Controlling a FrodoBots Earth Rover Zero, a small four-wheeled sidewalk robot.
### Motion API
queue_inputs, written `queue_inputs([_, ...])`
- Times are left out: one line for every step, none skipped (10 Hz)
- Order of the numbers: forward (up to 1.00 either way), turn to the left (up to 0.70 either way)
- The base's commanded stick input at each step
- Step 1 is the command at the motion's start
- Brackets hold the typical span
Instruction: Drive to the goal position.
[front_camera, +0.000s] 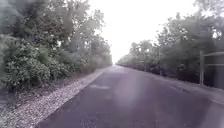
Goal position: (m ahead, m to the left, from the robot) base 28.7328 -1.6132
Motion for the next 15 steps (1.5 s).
queue_inputs([1.0, 0.0])
queue_inputs([1.0, 0.0])
queue_inputs([1.0, 0.0])
queue_inputs([1.0, 0.0])
queue_inputs([1.0, -0.07])
queue_inputs([1.0, -0.36])
queue_inputs([1.0, -0.24])
queue_inputs([1.0, 0.0])
queue_inputs([1.0, 0.0])
queue_inputs([1.0, 0.0])
queue_inputs([1.0, 0.0])
queue_inputs([1.0, 0.0])
queue_inputs([1.0, 0.0])
queue_inputs([1.0, 0.0])
queue_inputs([1.0, 0.0])
